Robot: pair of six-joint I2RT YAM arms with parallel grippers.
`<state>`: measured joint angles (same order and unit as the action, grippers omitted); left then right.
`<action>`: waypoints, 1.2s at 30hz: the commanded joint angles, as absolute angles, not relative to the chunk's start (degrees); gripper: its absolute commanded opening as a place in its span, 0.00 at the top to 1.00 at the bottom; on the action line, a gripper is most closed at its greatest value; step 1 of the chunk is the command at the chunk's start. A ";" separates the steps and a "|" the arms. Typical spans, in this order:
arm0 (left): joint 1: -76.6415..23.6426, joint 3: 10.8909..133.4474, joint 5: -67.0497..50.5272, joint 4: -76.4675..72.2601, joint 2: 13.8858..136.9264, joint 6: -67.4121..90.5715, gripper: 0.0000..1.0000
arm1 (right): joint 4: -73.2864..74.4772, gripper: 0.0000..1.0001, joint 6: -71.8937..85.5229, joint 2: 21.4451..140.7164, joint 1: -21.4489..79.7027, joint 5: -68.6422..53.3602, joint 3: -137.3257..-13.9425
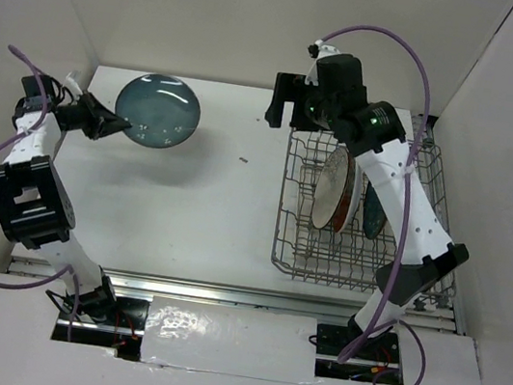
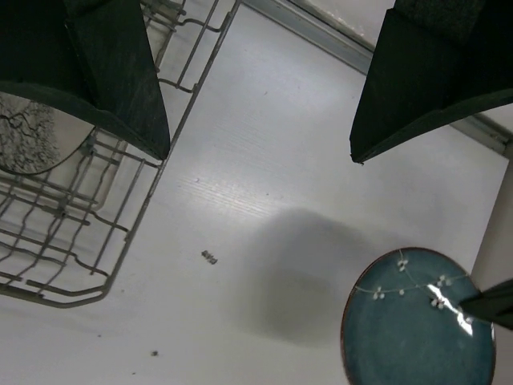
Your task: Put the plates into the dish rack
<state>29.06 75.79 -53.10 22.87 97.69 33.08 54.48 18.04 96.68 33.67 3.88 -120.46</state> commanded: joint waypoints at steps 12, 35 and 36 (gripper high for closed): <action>17.24 90.53 -74.96 38.94 93.53 18.98 1.00 | 48.44 0.01 17.66 98.88 33.75 -22.32 -119.45; 12.74 87.01 -82.18 40.26 87.71 15.73 1.00 | 35.77 0.18 26.10 96.59 35.33 -25.22 -104.86; 12.74 86.32 -82.00 39.91 86.93 15.99 1.00 | 34.29 0.19 26.45 96.42 35.33 -24.79 -104.77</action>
